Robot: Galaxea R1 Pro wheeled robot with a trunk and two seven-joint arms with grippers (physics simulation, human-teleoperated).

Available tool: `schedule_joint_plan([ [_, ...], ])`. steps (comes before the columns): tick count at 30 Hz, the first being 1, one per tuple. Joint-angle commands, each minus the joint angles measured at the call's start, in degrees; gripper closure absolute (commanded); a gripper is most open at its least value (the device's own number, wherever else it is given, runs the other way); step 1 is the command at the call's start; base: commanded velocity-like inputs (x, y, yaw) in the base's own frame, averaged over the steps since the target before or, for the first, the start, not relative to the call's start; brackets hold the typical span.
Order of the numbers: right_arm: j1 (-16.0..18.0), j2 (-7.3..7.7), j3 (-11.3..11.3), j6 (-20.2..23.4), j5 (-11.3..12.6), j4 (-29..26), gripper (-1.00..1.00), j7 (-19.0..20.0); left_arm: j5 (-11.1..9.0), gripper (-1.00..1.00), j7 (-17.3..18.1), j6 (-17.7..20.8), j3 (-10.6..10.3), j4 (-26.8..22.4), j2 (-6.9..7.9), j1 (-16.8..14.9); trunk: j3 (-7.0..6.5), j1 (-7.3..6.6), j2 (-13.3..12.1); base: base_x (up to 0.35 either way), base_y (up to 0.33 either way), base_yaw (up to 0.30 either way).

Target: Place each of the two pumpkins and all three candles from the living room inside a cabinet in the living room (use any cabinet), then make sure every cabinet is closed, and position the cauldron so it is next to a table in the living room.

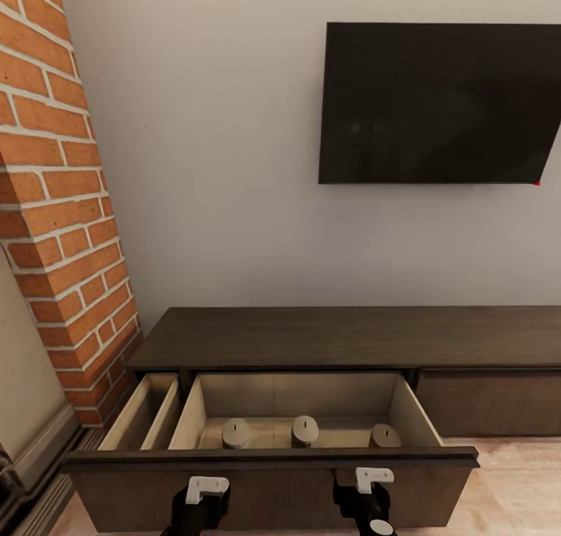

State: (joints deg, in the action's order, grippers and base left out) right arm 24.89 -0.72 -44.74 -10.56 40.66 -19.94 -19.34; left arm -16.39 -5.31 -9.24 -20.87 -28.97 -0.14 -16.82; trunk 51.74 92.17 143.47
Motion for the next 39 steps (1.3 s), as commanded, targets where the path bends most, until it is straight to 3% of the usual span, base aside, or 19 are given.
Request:
schedule_joint_plan([
  [1, 0.1, 0.02, -0.4, -0.3, 0.5, 0.0, -1.0, -0.3, -0.4, -1.0, -0.5, -0.3, -0.5, 0.0, 0.05, -0.1, 0.05, 0.0, 0.0, 0.07, 0.0, 0.0],
  [39, 0.1, 0.02, -0.4, -0.3, 0.5, 0.0, -1.0, -0.3, -0.4, -1.0, -0.5, -0.3, -0.5, 0.0, 0.05, -0.1, 0.05, 0.0, 0.0, 0.161, 0.0, 0.0],
])
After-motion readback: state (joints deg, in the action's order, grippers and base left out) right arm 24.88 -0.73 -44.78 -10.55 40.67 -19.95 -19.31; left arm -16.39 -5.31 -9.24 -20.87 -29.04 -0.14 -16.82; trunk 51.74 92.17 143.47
